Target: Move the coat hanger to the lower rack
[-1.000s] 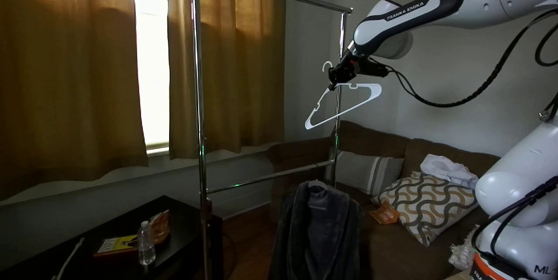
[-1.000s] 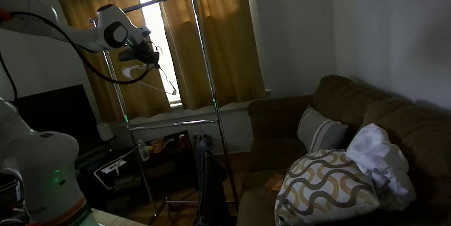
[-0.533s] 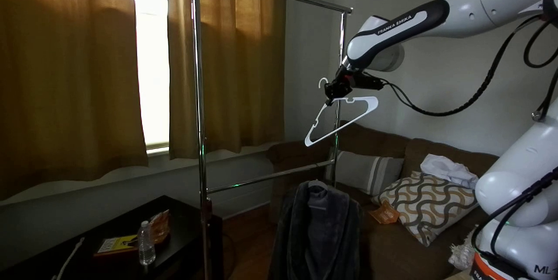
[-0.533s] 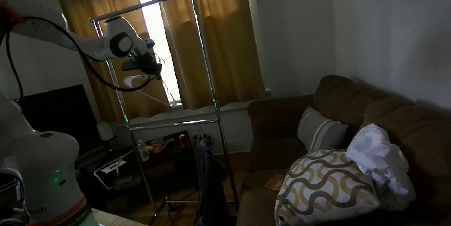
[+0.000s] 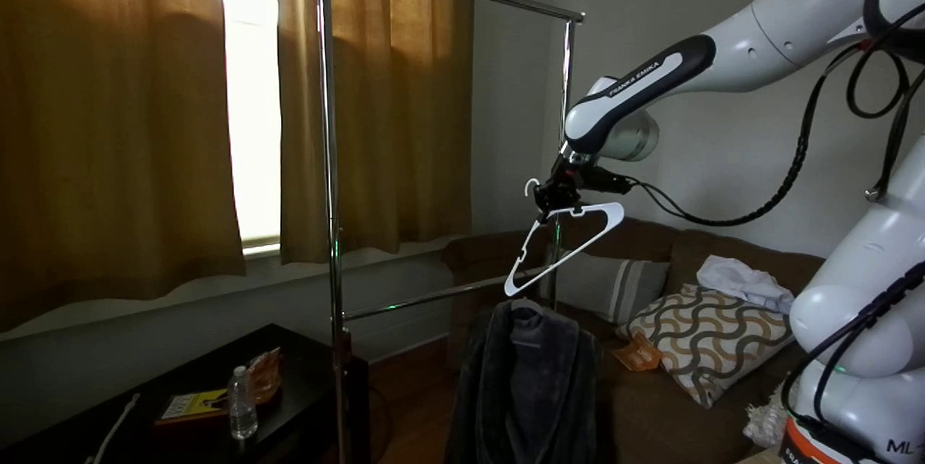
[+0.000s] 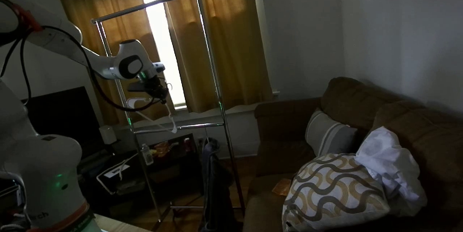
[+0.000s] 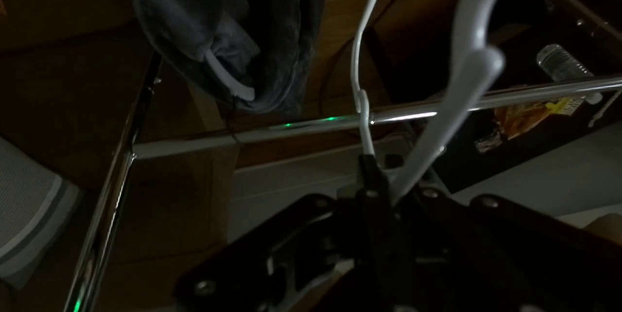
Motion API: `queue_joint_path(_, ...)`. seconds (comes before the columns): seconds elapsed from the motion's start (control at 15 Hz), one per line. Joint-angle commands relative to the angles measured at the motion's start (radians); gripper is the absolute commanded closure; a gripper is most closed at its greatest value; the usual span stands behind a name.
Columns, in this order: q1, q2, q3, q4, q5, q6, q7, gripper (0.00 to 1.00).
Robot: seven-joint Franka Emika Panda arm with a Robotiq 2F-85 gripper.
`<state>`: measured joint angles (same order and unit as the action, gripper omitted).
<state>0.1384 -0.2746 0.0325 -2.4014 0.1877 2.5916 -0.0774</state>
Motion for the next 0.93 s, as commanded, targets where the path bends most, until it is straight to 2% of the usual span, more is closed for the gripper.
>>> queue_joint_path(0.0,0.05,0.066,-0.031,-0.046,0.134,0.089,-0.108,0.98)
queue_joint_path(0.27,0.075,0.192,-0.038,-0.024,0.296,0.186,-0.268,0.98)
queue_joint_path(0.53,0.072,0.298,-0.024,0.023,0.405,0.216,-0.411,0.98)
queue_joint_path(0.73,0.062,0.368,-0.014,0.067,0.417,0.213,-0.448,0.98)
queue_joint_path(0.87,0.063,0.411,-0.016,0.095,0.368,0.228,-0.416,0.98)
